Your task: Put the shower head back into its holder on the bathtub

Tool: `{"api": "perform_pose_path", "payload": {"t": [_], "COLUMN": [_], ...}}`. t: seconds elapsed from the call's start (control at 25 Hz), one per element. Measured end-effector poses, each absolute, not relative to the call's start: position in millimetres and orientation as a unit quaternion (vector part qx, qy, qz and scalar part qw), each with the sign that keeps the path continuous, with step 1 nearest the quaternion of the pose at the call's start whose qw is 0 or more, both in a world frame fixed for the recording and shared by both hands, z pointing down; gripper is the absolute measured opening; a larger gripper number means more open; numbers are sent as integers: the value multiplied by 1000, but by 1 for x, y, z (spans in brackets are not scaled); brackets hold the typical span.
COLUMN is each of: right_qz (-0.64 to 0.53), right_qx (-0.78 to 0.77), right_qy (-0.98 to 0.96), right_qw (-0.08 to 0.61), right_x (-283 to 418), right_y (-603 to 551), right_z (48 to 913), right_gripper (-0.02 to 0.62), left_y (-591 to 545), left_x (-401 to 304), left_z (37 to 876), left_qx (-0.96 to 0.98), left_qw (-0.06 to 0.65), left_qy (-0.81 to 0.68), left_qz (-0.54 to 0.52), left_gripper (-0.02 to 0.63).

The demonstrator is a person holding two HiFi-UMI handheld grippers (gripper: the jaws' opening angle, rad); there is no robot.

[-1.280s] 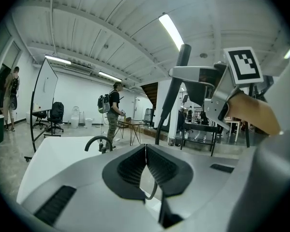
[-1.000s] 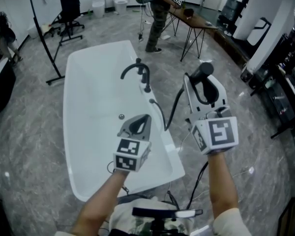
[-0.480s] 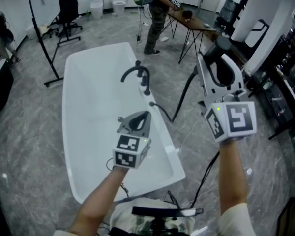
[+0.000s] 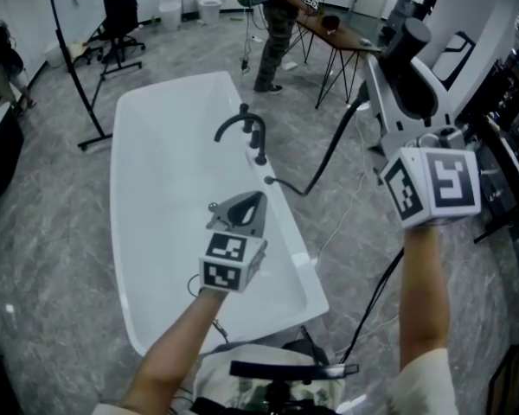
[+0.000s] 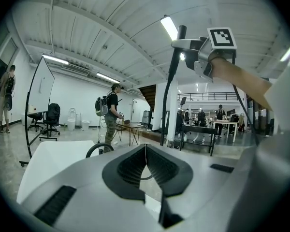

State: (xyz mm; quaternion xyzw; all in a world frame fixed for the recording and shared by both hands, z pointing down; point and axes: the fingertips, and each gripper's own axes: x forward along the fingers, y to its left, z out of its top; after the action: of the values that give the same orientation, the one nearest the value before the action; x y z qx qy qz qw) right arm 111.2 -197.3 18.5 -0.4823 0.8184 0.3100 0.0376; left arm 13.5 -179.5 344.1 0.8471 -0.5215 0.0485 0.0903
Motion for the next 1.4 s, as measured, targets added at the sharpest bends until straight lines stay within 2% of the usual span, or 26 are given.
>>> {"api": "perform_pose_path", "payload": {"t": [0.36, 0.76, 1.4], "right_qz": [311, 308, 299], "right_qx": [-475, -428, -425], "right_qy": [822, 845, 851], "right_qw": [41, 84, 76], "right_x": [106, 98, 76], "right_y": [-234, -226, -221], "right_z": [-13, -15, -15], "right_gripper": [143, 143, 143], "left_y": [-211, -207, -198], "left_x": [10, 10, 11], "left_z": [323, 348, 332], "left_qx": [840, 816, 821], "left_qw": [96, 96, 91], "left_qy": [-532, -569, -562], "left_qz": [43, 40, 46], "left_gripper": [15, 15, 15]}}
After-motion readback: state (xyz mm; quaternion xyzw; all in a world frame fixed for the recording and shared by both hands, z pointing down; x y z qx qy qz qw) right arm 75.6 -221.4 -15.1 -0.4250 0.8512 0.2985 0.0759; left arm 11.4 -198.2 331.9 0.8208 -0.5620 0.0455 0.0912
